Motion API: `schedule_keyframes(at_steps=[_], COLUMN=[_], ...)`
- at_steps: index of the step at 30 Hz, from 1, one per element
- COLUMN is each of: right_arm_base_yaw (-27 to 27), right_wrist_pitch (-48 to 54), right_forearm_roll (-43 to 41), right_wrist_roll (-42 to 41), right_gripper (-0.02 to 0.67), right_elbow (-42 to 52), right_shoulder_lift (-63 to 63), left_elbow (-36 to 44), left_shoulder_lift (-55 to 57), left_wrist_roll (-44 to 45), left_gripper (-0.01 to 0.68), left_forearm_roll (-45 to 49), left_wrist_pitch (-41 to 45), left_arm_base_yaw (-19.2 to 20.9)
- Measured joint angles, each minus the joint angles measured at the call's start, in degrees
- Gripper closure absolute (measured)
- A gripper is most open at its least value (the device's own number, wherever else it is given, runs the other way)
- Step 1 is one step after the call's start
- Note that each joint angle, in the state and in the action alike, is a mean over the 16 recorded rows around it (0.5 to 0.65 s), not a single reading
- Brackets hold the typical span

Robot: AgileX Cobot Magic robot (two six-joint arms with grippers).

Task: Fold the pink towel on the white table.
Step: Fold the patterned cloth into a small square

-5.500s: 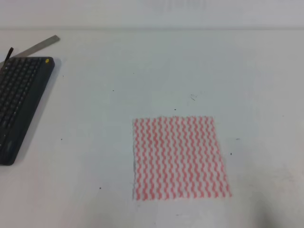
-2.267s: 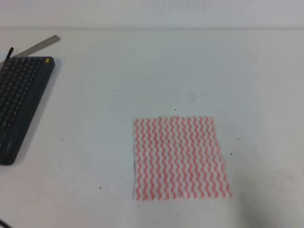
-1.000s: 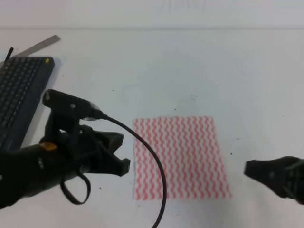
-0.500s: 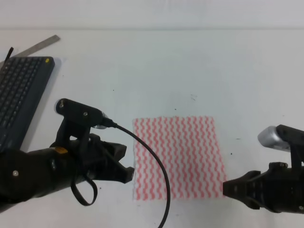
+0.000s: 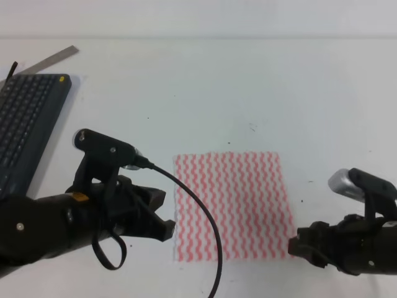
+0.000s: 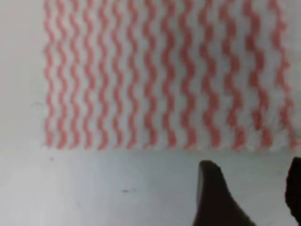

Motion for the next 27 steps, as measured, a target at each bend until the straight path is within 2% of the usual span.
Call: schedule_keyframes(at_steps=[27], right_arm_base_yaw=[0.0], right_wrist_pitch=[-4.3], right_forearm_roll=[3.9], right_wrist_roll=[0.2], right_gripper=[0.335], right_elbow=[-2.2], right_shoulder_lift=[12.7], left_elbow=[0.0], left_shoulder_lift=[-0.2], left_wrist_roll=[0.2], left_gripper=[0.672], left_forearm_roll=[0.0], left_wrist_pitch=[0.5], left_arm_base_yaw=[0.0])
